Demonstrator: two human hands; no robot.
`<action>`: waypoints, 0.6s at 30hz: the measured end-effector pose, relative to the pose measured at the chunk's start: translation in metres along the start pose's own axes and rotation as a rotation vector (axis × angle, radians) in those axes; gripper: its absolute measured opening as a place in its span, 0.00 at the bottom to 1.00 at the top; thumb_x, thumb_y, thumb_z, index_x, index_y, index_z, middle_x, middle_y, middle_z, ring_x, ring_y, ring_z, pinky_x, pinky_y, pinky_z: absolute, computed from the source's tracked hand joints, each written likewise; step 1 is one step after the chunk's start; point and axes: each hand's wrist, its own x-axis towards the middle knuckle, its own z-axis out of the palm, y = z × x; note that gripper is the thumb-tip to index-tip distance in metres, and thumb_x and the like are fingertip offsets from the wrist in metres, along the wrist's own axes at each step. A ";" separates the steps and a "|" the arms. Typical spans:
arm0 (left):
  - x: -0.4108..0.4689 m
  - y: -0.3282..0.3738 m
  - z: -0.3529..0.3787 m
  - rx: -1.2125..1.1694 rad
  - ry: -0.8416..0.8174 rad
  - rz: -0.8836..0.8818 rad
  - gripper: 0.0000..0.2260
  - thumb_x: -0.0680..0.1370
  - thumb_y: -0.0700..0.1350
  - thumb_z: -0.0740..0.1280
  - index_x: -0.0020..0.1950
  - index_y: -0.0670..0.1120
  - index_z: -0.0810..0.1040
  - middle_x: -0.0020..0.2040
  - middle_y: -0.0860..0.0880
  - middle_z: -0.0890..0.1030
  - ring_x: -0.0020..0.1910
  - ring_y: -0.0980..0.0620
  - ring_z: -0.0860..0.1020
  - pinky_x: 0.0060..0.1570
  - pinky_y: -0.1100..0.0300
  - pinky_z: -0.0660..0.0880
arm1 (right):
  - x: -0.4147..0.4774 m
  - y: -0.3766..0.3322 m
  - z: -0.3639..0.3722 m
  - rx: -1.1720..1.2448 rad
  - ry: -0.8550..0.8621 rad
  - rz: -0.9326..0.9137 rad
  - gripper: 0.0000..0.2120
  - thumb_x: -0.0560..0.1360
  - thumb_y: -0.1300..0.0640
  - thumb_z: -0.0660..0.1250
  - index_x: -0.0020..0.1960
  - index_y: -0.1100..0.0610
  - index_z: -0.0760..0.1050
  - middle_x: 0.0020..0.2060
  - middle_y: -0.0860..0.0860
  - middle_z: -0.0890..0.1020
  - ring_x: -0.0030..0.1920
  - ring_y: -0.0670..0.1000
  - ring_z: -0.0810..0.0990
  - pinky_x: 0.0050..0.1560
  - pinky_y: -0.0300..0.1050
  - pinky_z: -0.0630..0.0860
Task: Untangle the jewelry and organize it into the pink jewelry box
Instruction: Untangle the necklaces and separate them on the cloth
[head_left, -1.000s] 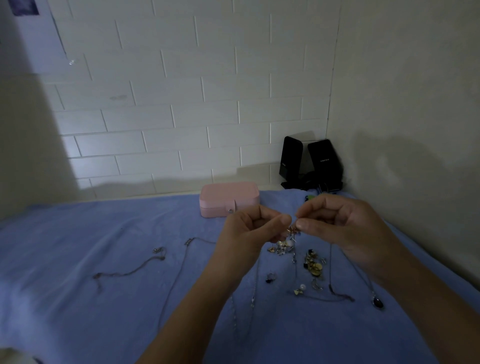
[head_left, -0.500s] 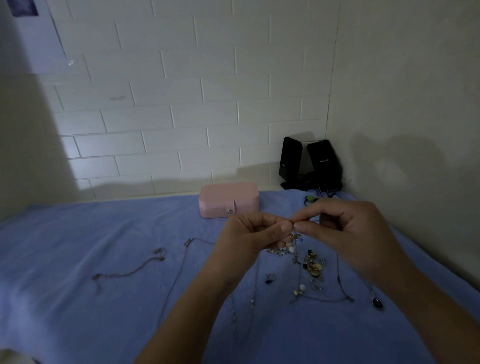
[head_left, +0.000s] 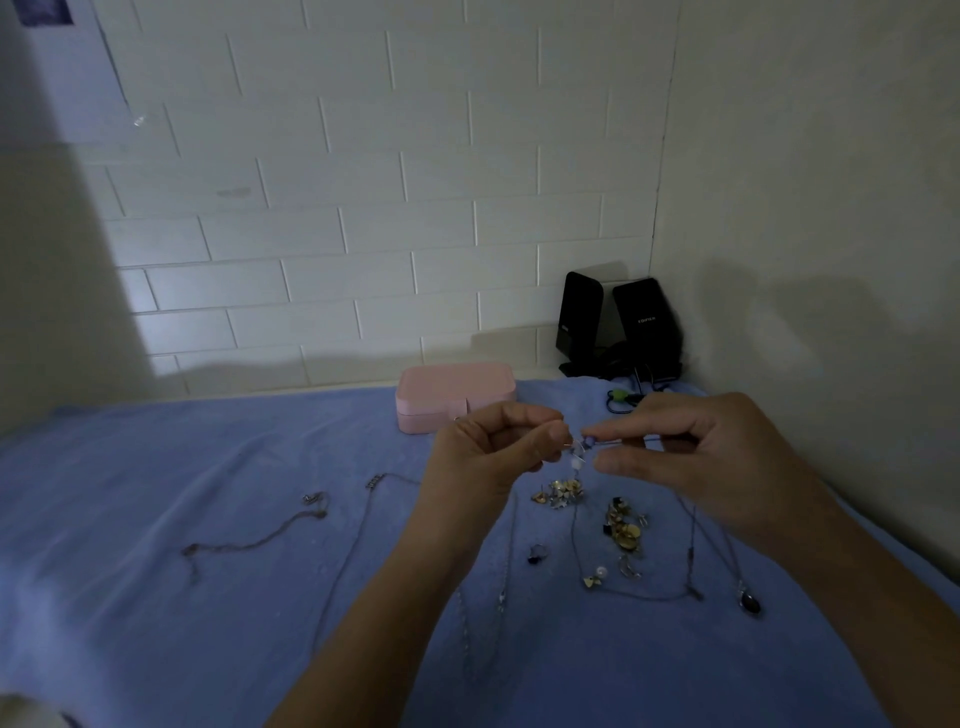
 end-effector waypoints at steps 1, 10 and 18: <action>0.000 0.000 0.000 -0.011 -0.005 0.005 0.05 0.66 0.42 0.71 0.41 0.44 0.81 0.33 0.52 0.82 0.33 0.58 0.78 0.37 0.68 0.74 | 0.000 0.001 0.000 -0.005 0.008 -0.010 0.09 0.61 0.50 0.74 0.42 0.45 0.84 0.31 0.49 0.80 0.29 0.42 0.72 0.34 0.31 0.68; -0.001 0.000 0.001 -0.080 -0.069 0.064 0.05 0.68 0.39 0.69 0.42 0.42 0.78 0.33 0.52 0.81 0.35 0.58 0.79 0.39 0.68 0.74 | -0.001 -0.002 0.004 0.272 -0.178 0.316 0.06 0.65 0.54 0.70 0.40 0.54 0.83 0.26 0.43 0.81 0.27 0.41 0.76 0.30 0.28 0.69; -0.002 0.000 0.001 -0.092 -0.131 0.050 0.06 0.67 0.40 0.69 0.42 0.42 0.77 0.34 0.50 0.80 0.34 0.56 0.78 0.40 0.66 0.75 | -0.001 0.021 0.014 0.650 -0.437 0.476 0.16 0.57 0.43 0.81 0.36 0.52 0.81 0.30 0.50 0.69 0.27 0.43 0.65 0.29 0.33 0.63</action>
